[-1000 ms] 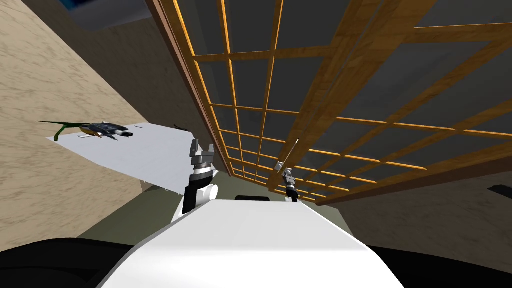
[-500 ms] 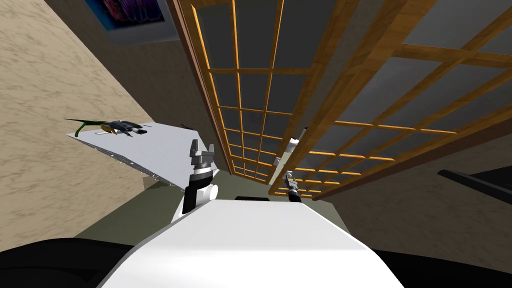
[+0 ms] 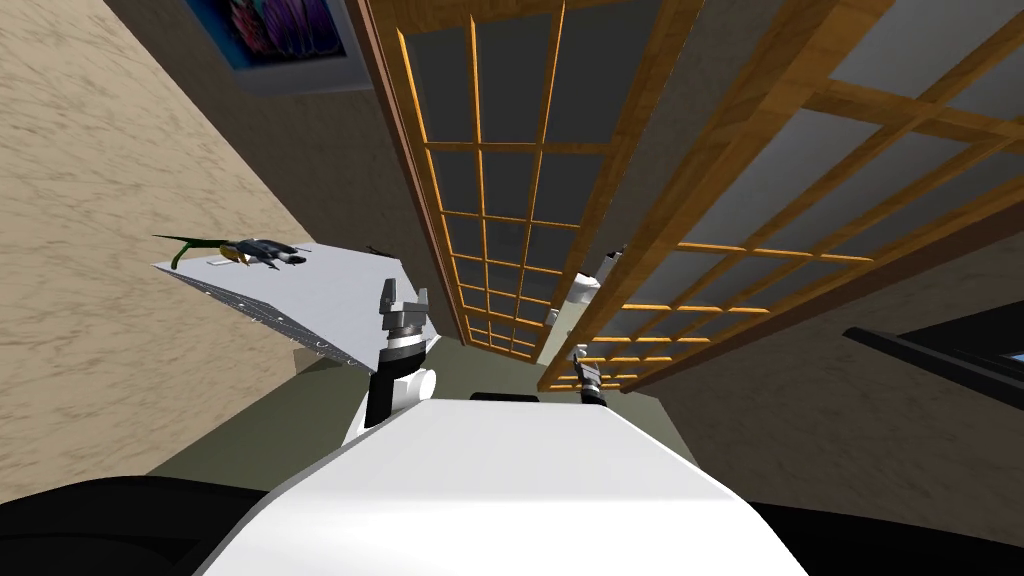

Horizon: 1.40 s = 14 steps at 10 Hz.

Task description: Pull the door open

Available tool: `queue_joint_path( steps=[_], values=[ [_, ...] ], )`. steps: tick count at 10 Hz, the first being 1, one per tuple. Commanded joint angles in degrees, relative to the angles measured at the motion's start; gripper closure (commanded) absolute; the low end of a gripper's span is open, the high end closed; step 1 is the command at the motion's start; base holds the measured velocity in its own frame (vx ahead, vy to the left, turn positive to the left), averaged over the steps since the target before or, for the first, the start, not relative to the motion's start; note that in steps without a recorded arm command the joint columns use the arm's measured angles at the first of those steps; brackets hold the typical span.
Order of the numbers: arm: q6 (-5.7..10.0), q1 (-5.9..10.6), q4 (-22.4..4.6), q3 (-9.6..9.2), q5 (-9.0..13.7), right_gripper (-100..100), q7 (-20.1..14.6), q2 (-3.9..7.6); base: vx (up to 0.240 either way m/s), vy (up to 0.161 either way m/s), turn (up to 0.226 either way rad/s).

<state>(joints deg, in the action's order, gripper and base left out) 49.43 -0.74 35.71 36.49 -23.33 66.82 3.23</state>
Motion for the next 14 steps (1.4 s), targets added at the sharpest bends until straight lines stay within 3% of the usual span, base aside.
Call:
queue_joint_path(
  steps=[1,3,7,8,14],
  values=[
    [-0.93,-1.86,-0.06,0.5,1.4,100,-2.35,1.12,-0.09,0.012,0.019],
    [-0.93,-1.86,-0.06,0.5,1.4,100,-2.35,1.12,-0.07,0.001,-0.007],
    [-1.01,-3.85,-0.1,0.14,3.84,100,-7.4,2.12,-0.072,-0.017,0.011],
    [-0.54,-4.07,2.04,-1.25,1.81,-100,-6.66,2.16,-0.154,-0.05,0.132],
    [4.51,-3.73,4.33,-6.37,-4.22,-100,-6.64,4.74,-0.209,-0.069,0.152]
  ],
)
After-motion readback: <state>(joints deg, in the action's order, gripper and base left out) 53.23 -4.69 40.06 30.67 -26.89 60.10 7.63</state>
